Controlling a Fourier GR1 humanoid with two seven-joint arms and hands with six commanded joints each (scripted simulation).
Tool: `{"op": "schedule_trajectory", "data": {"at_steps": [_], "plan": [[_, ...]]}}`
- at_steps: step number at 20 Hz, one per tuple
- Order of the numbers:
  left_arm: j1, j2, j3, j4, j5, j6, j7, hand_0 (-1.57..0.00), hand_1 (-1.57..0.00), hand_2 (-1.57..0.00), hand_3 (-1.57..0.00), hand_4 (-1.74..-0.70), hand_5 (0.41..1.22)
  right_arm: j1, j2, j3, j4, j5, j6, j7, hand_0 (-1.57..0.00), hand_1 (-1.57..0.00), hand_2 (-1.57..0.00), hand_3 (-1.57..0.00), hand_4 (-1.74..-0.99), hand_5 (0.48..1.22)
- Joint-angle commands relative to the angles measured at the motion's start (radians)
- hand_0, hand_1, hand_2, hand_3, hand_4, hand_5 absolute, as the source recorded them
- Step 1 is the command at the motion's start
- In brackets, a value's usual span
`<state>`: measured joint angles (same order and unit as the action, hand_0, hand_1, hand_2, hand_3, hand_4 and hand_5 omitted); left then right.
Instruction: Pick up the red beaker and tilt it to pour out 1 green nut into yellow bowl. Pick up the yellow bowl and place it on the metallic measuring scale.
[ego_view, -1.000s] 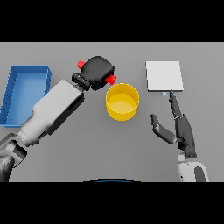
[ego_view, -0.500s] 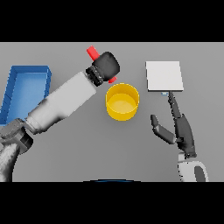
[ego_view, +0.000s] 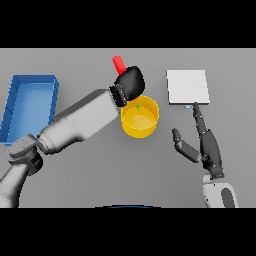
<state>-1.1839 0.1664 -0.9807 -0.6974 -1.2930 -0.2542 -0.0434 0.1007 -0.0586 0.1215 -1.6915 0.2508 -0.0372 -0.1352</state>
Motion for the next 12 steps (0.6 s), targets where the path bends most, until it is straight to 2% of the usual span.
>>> {"op": "schedule_trajectory", "data": {"at_steps": [1, 4, 7, 11, 12], "plan": [[-0.011, -0.002, -0.015, 0.004, -0.017, -0.010, 0.001, -1.57, -1.57, -1.57, -1.57, -1.74, 1.221, 0.006, 0.005, 0.007, 0.000, 0.017, -0.012, -0.009, 0.00, 0.00, 0.00, 0.00, -1.076, 0.678], [-0.052, -0.010, -0.060, 0.012, -0.063, -0.030, -0.023, -1.57, -1.57, -1.57, -1.57, -1.73, 1.221, 0.006, 0.002, 0.007, 0.003, 0.017, -0.010, -0.033, 0.00, 0.00, 0.00, 0.00, -1.077, 0.676], [-0.106, -0.029, -0.120, 0.048, -0.114, -0.060, -0.081, -1.57, -1.57, -1.57, -1.57, -1.73, 1.221, 0.011, 0.004, 0.008, -0.004, 0.020, -0.014, -0.024, 0.00, 0.00, 0.00, 0.00, -1.061, 0.671], [-0.140, -0.057, -0.154, 0.068, -0.152, -0.081, -0.086, -1.57, -1.57, -1.57, -1.57, -1.73, 1.221, -0.005, -0.002, 0.007, -0.001, 0.027, -0.016, -0.019, 0.00, 0.00, 0.00, 0.00, -1.041, 0.683], [-0.160, -0.060, -0.145, 0.081, -0.147, -0.086, -0.104, -1.57, -1.57, -1.57, -1.57, -1.73, 1.221, 0.010, -0.002, 0.010, -0.002, 0.025, -0.012, -0.039, 0.00, 0.00, 0.00, 0.00, -1.035, 0.685]]}}
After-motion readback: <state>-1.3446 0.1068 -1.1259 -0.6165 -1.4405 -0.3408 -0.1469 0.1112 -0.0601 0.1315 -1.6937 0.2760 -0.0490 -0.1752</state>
